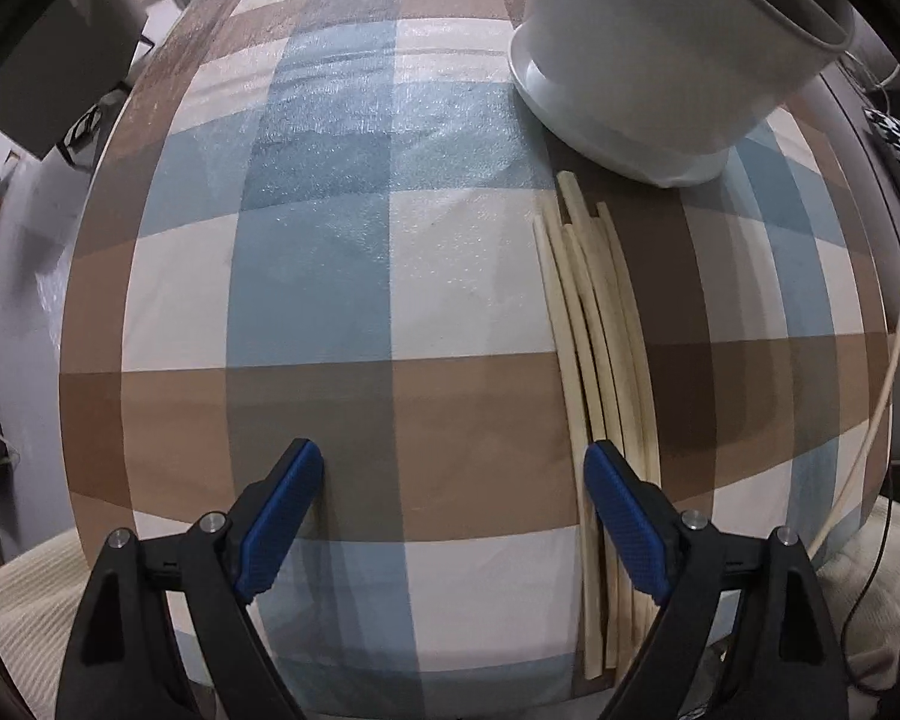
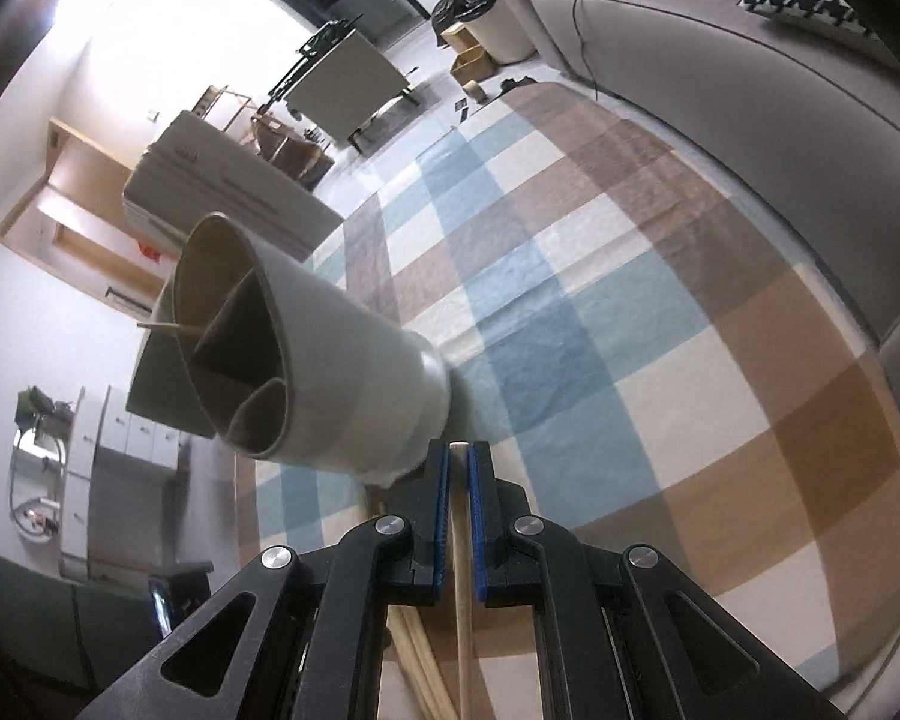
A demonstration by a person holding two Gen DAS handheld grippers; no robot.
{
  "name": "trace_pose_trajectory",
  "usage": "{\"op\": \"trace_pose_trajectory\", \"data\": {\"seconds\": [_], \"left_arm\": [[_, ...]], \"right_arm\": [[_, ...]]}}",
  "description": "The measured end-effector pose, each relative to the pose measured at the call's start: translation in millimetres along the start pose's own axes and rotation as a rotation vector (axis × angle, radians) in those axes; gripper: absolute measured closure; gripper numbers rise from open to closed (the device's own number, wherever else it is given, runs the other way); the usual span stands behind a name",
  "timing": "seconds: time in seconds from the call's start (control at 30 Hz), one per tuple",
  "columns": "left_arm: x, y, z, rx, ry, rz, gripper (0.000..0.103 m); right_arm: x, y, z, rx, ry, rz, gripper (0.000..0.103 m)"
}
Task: Organize utensils
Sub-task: 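Close the left tool on another chopstick while the right tool holds its chopstick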
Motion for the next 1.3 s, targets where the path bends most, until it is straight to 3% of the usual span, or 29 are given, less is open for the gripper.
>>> {"op": "trace_pose_trajectory", "data": {"seconds": [0.33,0.43,0.57,0.7,0.8,0.87,0.97,1.03,1.2,1.3], "left_arm": [[-9,15,-1,-0.013,0.077,0.009,0.017],[-6,20,-4,-0.017,0.043,-0.025,0.018],[0,35,-5,-0.015,-0.009,-0.043,0.033],[-7,47,-9,-0.035,-0.003,-0.015,0.037],[-16,51,-10,-0.045,0.039,0.025,0.047],[-22,51,-11,-0.047,0.037,0.051,0.069],[-34,54,-11,-0.049,0.036,0.085,0.091],[-41,54,-7,-0.055,0.027,0.089,0.099],[-25,58,-14,-0.062,-0.047,0.018,0.103],[-8,53,-15,-0.090,-0.042,-0.001,0.103]], "right_arm": [[4,6,-6,-0.036,-0.016,-0.056,0.097],[3,8,-4,-0.039,-0.015,-0.052,0.097],[5,10,-4,-0.048,-0.048,-0.065,0.097],[8,14,-5,-0.066,-0.040,-0.072,0.097],[12,17,-6,-0.083,-0.033,-0.089,0.097],[15,19,-6,-0.088,-0.028,-0.094,0.097],[16,22,-6,-0.095,-0.024,-0.092,0.097],[15,24,-3,-0.091,-0.020,-0.086,0.097],[16,24,-2,-0.088,-0.022,-0.088,0.097],[19,23,-4,-0.096,-0.019,-0.098,0.097]]}}
Point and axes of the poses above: each gripper's, at about its wrist camera, not at the fingertips, and z roughly the way its jaws point, x to its left, y to its top, the point moved 4 cm from there along z, roughly the way its jaws point, and after that the axes turned 8 degrees about x, right-handed, at the moved point
